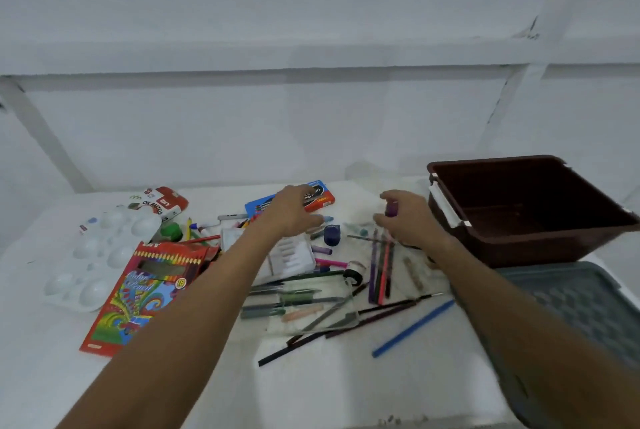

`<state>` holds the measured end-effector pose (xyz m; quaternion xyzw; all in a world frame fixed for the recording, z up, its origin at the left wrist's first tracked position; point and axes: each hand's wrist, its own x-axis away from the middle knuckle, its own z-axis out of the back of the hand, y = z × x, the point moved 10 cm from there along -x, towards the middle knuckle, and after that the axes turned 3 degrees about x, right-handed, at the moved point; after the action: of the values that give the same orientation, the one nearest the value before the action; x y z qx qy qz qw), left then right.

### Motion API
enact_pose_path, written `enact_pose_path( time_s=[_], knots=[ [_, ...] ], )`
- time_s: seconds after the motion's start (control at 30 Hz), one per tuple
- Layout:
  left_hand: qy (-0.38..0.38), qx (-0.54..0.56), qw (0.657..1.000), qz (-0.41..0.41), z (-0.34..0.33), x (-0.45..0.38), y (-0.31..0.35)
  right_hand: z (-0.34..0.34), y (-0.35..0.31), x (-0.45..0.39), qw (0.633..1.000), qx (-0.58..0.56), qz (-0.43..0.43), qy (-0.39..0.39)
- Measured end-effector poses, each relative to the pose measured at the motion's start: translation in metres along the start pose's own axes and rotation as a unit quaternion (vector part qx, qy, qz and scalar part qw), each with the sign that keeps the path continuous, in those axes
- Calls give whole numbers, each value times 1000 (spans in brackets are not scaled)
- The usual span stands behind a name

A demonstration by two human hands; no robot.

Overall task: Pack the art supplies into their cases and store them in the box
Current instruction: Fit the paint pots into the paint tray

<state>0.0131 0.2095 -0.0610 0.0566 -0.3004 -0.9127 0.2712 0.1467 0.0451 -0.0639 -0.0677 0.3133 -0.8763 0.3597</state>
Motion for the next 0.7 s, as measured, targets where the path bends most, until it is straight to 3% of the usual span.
enact_pose_path(
  time_s=[0.23, 0.47, 0.7],
  knots=[
    [-1, 17, 1000, 0, -27, -108, 0, -16, 40, -93, 994, 78, -57, -49],
    [-14, 16, 1000, 10, -57, -138, -22, -43, 83, -132, 962, 225, -134, -83],
    [13, 47, 999, 16, -48, -134, -31, -39, 98, -136, 965, 202, -158, -55]
  ],
)
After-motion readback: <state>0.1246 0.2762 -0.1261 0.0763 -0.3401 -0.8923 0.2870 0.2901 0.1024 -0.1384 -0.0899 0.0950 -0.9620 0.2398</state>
